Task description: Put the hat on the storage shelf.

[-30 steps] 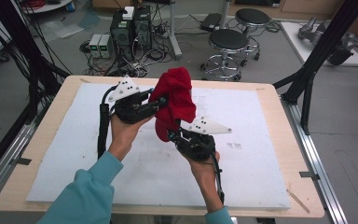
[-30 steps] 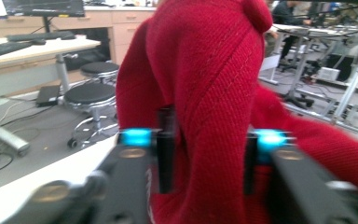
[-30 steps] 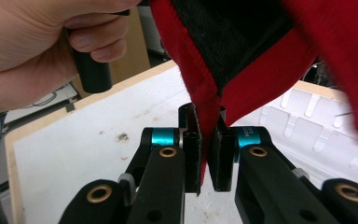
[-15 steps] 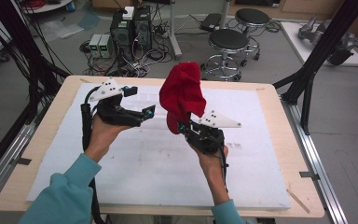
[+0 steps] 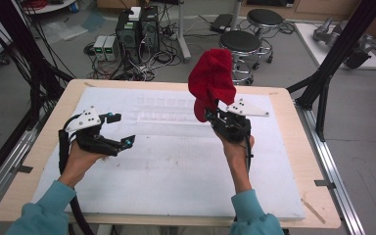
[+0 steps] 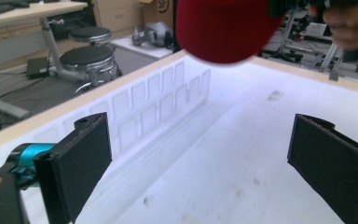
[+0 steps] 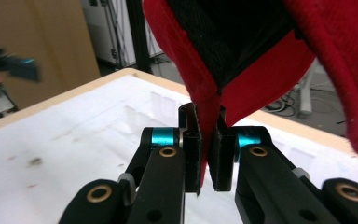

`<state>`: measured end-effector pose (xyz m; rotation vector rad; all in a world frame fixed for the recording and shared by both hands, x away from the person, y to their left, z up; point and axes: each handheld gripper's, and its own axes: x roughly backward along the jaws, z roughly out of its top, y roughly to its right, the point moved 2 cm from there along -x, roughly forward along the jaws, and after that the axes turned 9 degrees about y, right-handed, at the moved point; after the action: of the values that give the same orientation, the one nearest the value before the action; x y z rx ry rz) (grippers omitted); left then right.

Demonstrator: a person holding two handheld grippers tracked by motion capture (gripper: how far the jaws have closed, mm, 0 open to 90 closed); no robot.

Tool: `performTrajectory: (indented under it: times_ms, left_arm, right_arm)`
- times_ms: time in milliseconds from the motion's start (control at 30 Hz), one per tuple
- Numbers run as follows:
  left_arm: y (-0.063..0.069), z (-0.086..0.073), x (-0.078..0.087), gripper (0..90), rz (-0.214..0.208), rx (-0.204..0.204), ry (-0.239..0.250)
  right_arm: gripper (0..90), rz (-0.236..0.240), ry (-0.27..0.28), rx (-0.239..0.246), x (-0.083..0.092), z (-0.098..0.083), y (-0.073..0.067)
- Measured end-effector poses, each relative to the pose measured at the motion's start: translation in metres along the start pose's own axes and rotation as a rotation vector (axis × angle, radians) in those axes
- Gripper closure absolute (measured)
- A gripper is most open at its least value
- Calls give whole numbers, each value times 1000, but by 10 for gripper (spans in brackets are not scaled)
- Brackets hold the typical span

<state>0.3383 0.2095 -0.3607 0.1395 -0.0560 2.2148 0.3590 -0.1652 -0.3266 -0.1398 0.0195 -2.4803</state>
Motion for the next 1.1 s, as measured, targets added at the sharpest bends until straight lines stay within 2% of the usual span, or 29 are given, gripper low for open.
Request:
performTrajectory:
  times_ms: [167, 200, 300, 333, 500, 567, 800, 900, 1100]
  left_arm:
    - [-4, -26, 19, 65, 21, 15, -21]
    - [-5, -32, 25, 65, 31, 20, -18]
    - [-8, -46, 38, 65, 28, 38, -7]
    - [-9, -50, 42, 65, 33, 41, -2]
    - [-13, -67, 59, 65, 69, 64, 5]
    - [-14, -71, 62, 65, 76, 71, 1]
    - [-14, -83, 70, 65, 80, 92, 5]
    - [-13, -87, 72, 65, 87, 101, 18]
    - [-12, -97, 75, 65, 104, 119, 15]
  right_arm:
    - [858, -5, -11, 24, -9, -1, 13]
    - [857, -10, -11, 27, -11, -2, 17]
    - [857, -24, -8, 30, -17, -5, 27]
    - [857, -34, -24, 35, -21, -9, 33]
    - [857, -52, -45, 26, -26, -16, 43]
    - [857, -61, -48, 22, -28, -21, 51]
    - [857, -65, -76, 9, -33, -29, 61]
    - [857, -62, -90, 17, -34, -30, 64]
    - [857, -44, -98, 1, -38, -33, 66]
